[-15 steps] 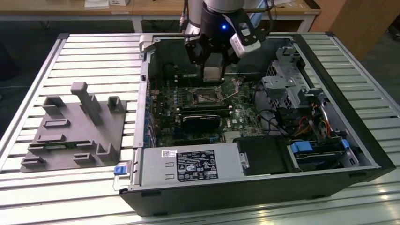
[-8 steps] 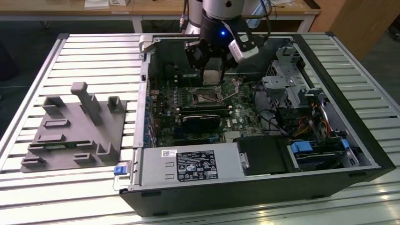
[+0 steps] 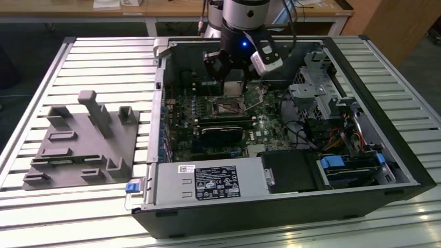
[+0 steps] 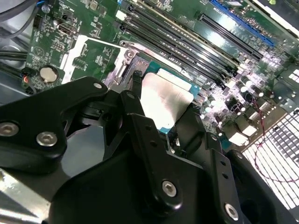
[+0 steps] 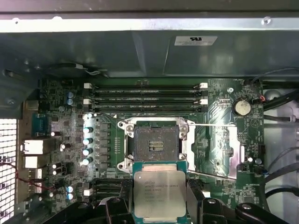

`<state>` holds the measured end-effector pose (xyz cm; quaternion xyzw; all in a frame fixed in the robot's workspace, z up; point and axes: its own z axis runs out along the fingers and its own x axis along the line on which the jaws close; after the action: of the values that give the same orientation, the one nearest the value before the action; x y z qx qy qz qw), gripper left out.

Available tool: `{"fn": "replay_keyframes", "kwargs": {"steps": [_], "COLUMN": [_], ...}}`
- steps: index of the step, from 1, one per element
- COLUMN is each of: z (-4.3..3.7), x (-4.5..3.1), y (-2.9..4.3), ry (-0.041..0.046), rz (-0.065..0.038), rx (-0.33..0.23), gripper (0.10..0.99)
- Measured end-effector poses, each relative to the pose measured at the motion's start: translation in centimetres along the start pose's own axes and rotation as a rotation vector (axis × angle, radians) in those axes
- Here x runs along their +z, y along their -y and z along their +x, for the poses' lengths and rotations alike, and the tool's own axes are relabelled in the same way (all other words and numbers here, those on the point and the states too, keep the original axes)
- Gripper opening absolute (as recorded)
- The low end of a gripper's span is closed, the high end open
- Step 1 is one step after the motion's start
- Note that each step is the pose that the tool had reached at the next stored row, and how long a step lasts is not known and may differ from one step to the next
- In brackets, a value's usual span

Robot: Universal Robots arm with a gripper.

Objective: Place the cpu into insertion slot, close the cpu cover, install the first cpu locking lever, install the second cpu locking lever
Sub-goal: 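Place the cpu into insertion slot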

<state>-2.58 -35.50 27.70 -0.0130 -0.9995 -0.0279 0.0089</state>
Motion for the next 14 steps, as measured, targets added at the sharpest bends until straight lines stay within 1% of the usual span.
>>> {"fn": "replay_keyframes", "kwargs": {"steps": [8,14], "z": [0.02,0.01], "x": [1.22,1.99], "y": [0.00,-0.19], "ry": [0.0000,0.0000], "rz": [0.000,0.000], "rx": [0.000,0.000], "gripper": [0.541,0.541]}}
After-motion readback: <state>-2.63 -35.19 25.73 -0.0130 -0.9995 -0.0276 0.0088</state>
